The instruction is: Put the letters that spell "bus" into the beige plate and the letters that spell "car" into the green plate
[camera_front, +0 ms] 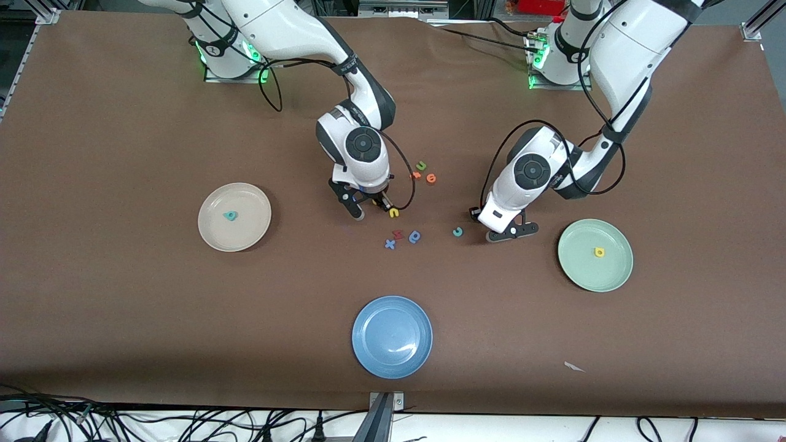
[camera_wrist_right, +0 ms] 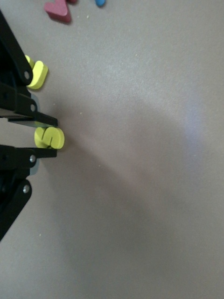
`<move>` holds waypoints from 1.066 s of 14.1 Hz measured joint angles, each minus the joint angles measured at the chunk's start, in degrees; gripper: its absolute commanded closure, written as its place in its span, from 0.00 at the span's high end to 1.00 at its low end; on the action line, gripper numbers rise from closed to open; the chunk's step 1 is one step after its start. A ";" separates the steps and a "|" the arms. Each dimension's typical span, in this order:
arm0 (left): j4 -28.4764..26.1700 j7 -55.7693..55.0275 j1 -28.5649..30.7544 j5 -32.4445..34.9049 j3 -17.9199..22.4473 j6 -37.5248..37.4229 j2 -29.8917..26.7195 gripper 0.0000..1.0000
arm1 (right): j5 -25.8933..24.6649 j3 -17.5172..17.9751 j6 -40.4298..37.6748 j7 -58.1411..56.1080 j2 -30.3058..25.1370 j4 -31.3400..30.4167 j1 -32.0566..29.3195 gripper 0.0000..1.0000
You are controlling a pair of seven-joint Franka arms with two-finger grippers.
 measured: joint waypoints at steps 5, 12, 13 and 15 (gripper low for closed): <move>0.01 0.00 0.01 0.02 0.04 -0.05 -0.06 0.30 | -0.02 -4.83 -9.08 -8.27 -3.33 1.48 -0.04 0.13; 0.15 0.10 -0.03 0.39 0.04 -0.25 -0.06 0.26 | 0.27 -19.52 -23.08 -38.47 -10.16 -3.76 -0.63 0.13; 0.56 0.32 -0.01 0.62 0.08 -0.64 -0.01 0.26 | 0.29 -21.54 -22.55 -42.55 -11.27 -6.50 -0.67 0.13; 2.83 2.04 0.18 1.47 0.17 -4.86 0.04 0.26 | 0.58 -24.71 -18.34 -49.42 -12.79 -12.46 -0.77 0.13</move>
